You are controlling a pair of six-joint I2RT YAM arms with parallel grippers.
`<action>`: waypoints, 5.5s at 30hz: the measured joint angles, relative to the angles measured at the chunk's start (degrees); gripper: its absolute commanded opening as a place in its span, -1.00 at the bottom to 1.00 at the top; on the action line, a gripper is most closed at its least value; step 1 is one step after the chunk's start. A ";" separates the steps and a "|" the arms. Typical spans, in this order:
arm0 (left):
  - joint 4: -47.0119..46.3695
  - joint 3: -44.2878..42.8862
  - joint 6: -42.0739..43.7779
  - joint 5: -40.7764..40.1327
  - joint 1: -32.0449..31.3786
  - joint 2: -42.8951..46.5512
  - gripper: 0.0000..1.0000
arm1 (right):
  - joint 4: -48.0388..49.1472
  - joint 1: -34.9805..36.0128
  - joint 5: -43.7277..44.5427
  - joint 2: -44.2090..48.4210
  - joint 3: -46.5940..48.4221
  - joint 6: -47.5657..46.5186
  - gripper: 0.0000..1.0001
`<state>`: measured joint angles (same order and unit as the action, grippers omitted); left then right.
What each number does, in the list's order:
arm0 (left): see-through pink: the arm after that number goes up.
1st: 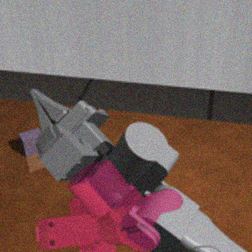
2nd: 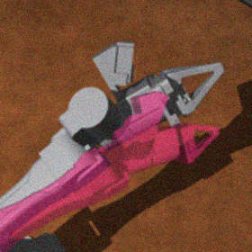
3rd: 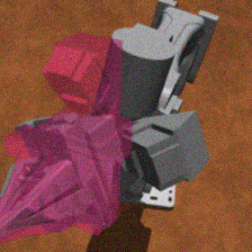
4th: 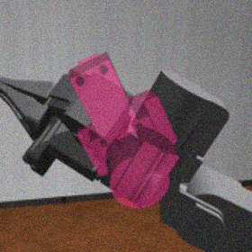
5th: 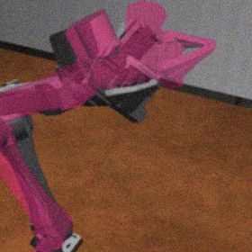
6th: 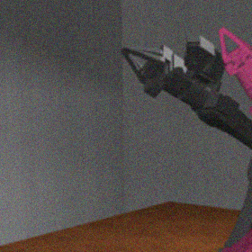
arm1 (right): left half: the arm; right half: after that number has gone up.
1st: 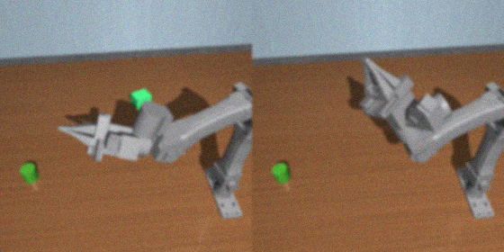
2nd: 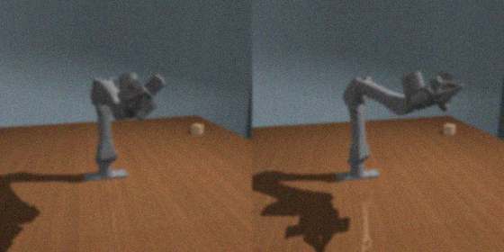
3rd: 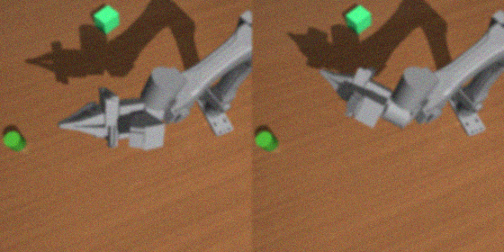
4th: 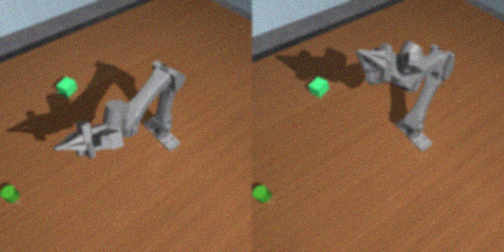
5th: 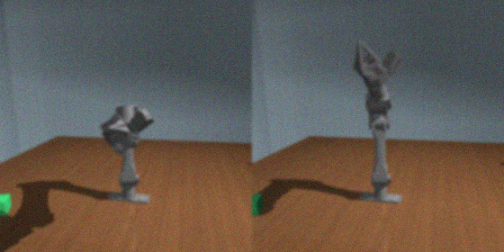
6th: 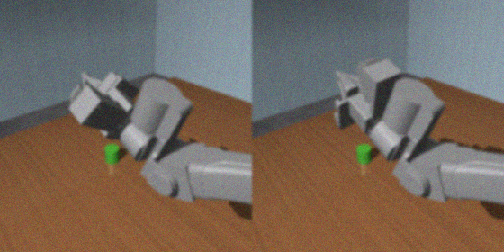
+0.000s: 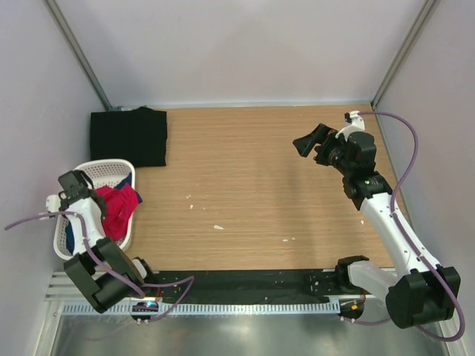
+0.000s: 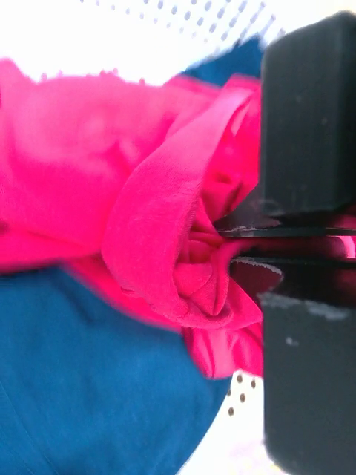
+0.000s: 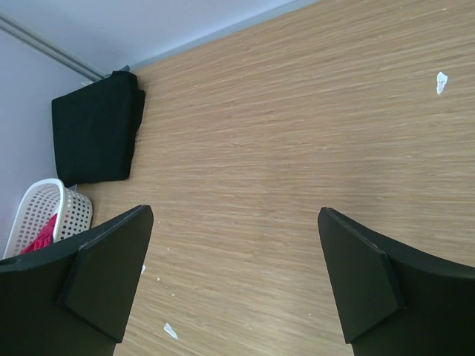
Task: Fold and stack the t-shirts
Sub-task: Grab the tshirt from the pile, then move the tshirt to the center of the board, then flatten the tshirt out
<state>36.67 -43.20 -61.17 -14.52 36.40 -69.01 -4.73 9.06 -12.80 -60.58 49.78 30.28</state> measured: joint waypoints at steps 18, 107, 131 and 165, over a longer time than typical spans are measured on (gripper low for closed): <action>6.16 -52.35 24.20 9.33 -29.00 2.56 -1.00 | -9.64 0.24 14.62 0.35 4.15 2.97 0.99; -14.53 -12.79 9.38 3.19 -67.67 2.62 -0.99 | -12.48 -6.49 26.32 -20.57 -5.92 2.10 0.32; -6.58 -6.36 6.69 2.12 -58.86 5.92 -1.00 | -8.85 -6.49 32.48 -42.64 10.27 -3.50 -0.75; 15.26 -89.09 41.66 6.64 -53.09 0.39 -0.99 | -25.94 -5.79 22.47 -4.50 56.39 -17.73 -0.98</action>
<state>51.92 -132.29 -19.51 -7.88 -16.69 -68.62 -30.68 3.27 9.67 -65.08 106.17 12.56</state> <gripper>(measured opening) 0.013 0.045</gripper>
